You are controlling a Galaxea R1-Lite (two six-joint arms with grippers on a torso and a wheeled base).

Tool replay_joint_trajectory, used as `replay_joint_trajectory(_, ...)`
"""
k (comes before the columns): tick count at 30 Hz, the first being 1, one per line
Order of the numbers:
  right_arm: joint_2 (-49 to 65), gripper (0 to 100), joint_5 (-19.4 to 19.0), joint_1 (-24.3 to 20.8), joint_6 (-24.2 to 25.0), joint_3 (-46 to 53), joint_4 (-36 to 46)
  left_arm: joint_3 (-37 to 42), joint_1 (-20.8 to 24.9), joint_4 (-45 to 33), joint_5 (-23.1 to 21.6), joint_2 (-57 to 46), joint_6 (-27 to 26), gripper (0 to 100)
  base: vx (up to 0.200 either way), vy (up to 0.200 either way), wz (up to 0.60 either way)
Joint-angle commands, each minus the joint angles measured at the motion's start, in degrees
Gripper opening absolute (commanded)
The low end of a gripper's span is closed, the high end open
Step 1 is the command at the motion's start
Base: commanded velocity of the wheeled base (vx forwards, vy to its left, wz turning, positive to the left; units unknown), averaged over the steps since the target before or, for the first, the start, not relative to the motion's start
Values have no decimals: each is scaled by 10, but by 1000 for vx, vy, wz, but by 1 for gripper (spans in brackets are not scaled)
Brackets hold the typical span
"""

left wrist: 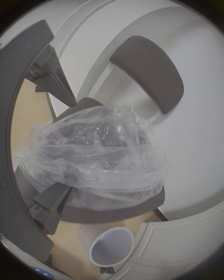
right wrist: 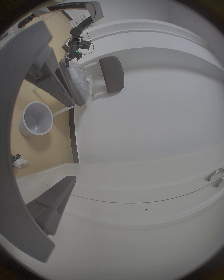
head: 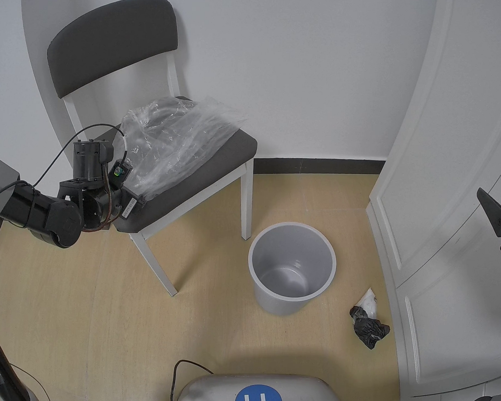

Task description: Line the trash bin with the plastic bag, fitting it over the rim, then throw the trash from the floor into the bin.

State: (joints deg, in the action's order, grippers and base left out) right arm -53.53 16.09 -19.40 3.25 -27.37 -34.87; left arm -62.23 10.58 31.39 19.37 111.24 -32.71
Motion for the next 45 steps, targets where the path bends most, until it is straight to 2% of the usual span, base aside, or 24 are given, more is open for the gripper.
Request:
replay_joint_trajectory(1, 4, 100, 0, 1, 0, -2, 0, -12, -12, 34, 7, 5, -17, 100, 0, 0, 0)
replay_joint_trajectory(4, 4, 100, 1, 5, 0, -3, 0, -11, -14, 58, 7, 0, -25, 100, 0, 0, 0)
replay_joint_trajectory(11, 4, 100, -1, 18, 0, -7, 0, -39, -29, 56, 7, -16, -46, 100, 0, 0, 0)
replay_joint_trajectory(22, 4, 100, -1, 19, 0, -8, 0, -138, -57, 48, 5, -15, -42, 100, 0, 0, 0)
replay_joint_trajectory(26, 4, 100, -1, 19, 0, -8, 0, -126, -57, 46, 4, -20, -39, 100, 0, 0, 0)
replay_joint_trajectory(32, 3, 100, -1, 18, 0, -8, 0, -60, -28, 47, 1, -43, -38, 100, 0, 0, 0)
replay_joint_trajectory(45, 4, 100, -1, 18, 0, -10, 0, -60, 2, 46, 1, -20, -38, 100, 0, 0, 0)
